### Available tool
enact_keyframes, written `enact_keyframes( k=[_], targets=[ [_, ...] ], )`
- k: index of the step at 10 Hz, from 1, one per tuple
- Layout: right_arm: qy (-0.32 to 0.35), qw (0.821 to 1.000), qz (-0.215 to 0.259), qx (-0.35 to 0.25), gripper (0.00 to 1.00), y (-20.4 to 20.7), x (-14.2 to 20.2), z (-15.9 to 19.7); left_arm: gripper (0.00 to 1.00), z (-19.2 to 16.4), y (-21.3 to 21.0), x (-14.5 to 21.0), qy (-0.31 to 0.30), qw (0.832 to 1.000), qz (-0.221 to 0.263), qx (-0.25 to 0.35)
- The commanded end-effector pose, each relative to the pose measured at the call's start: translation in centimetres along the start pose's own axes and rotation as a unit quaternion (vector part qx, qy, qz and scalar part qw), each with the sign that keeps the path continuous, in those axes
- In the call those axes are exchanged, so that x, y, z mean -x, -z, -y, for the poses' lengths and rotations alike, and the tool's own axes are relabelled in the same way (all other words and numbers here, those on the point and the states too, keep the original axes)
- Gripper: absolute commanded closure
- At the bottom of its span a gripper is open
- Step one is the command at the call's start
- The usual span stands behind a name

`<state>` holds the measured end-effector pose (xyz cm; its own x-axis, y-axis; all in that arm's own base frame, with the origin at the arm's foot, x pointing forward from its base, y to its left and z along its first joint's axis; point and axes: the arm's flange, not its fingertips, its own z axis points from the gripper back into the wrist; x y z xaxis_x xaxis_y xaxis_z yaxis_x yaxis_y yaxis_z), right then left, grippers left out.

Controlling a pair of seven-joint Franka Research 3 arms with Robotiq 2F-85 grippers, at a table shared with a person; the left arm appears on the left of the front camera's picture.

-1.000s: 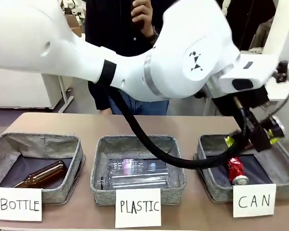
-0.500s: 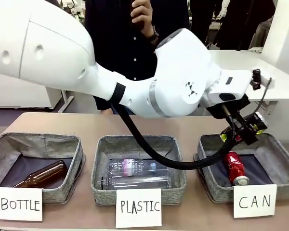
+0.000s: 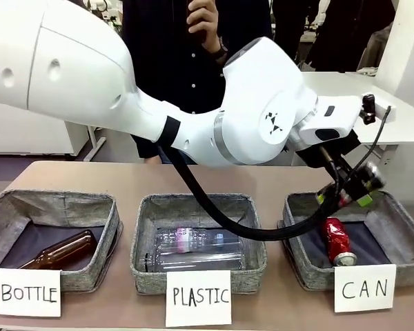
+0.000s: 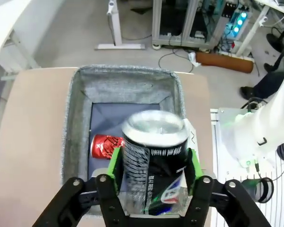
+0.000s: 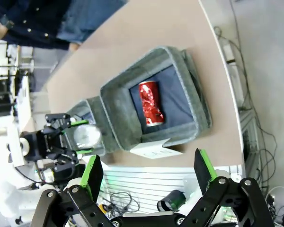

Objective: Sort the can waste into the basket.
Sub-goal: Pick up the can waste from the table and place it in the right Fabric basket.

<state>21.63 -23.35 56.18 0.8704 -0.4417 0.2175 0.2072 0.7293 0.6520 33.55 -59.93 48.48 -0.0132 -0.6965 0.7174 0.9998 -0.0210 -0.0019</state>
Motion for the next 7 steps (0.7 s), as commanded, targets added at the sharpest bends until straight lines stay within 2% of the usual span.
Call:
enact_keyframes(
  k=[1,5,7],
  targets=[
    [0.002,1.000,-0.001,0.005,0.00,0.0,-0.1,-0.1,0.00,0.1,-0.2,-0.3,-0.003,1.000,-0.006,0.005],
    [0.002,1.000,-0.001,0.005,0.00,0.0,-0.1,-0.1,0.00,0.2,-1.1,-0.1,-0.009,1.000,-0.008,0.001],
    [-0.004,1.000,0.000,0.003,0.00,0.1,0.1,-0.1,0.00,0.6,-4.8,1.1,-0.062,0.995,-0.073,0.030]
  ],
)
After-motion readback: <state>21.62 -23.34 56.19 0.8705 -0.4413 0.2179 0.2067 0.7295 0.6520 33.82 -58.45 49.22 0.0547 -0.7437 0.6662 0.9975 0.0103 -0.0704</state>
